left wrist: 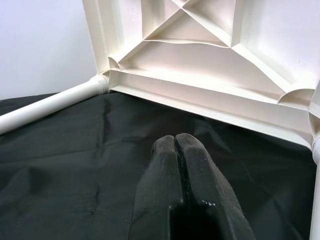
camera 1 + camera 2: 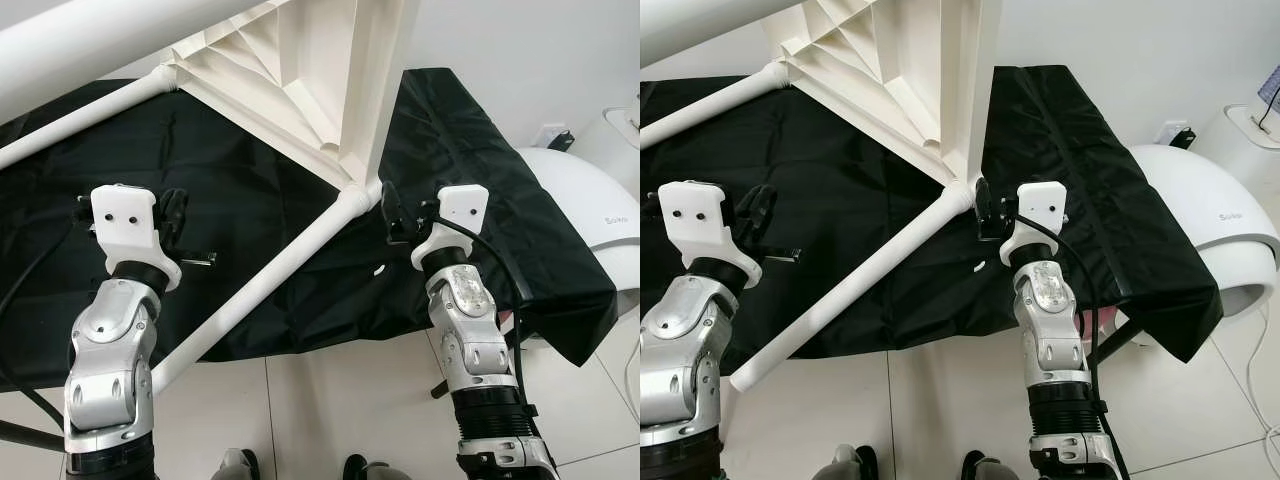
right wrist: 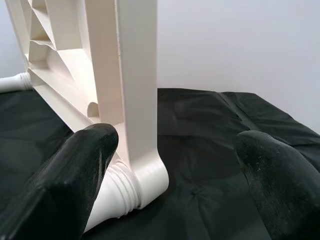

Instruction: Building children table

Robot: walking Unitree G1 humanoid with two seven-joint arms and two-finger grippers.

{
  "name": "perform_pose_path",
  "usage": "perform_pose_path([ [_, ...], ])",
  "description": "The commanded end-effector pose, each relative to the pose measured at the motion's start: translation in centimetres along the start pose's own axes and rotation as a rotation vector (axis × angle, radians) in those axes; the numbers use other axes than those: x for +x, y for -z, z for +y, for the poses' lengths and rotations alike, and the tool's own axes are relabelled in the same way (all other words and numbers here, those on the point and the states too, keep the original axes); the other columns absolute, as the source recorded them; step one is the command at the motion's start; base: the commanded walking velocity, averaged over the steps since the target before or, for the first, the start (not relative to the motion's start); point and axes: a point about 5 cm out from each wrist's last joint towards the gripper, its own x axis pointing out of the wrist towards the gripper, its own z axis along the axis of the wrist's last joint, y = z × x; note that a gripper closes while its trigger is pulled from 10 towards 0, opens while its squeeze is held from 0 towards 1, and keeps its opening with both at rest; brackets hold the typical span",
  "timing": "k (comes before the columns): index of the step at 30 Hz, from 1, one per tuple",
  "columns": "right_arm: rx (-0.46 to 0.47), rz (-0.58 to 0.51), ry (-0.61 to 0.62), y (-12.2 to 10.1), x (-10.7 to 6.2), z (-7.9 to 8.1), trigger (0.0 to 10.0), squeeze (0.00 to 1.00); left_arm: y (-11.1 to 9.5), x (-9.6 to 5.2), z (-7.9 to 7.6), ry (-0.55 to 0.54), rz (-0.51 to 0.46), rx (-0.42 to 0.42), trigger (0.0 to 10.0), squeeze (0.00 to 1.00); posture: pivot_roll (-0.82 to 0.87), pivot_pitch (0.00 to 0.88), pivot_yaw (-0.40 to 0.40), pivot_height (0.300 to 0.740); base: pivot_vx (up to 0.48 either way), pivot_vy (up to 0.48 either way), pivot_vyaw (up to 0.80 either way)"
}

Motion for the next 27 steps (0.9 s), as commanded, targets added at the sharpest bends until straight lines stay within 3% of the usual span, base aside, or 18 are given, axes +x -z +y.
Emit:
perform_pose_path([
  [1, -0.001, 0.012, -0.001, 0.03, -0.24, 0.00, 10.0, 0.00, 0.05, -0.46, 0.85, -0.153, -0.008, -0.002, 10.0, 0.00, 0.03, 0.156, -0.033, 0.740, 0.000, 0.000, 0.00],
  [27, -0.043, 0.069, -0.022, 0.52, -0.69, 0.24, 10.0, 0.00, 0.04, -0.38, 0.56, -0.133, -0.021, -0.016, 10.0, 0.00, 0.02, 0.158, -0.032, 0.740, 0.000, 0.000, 0.00],
])
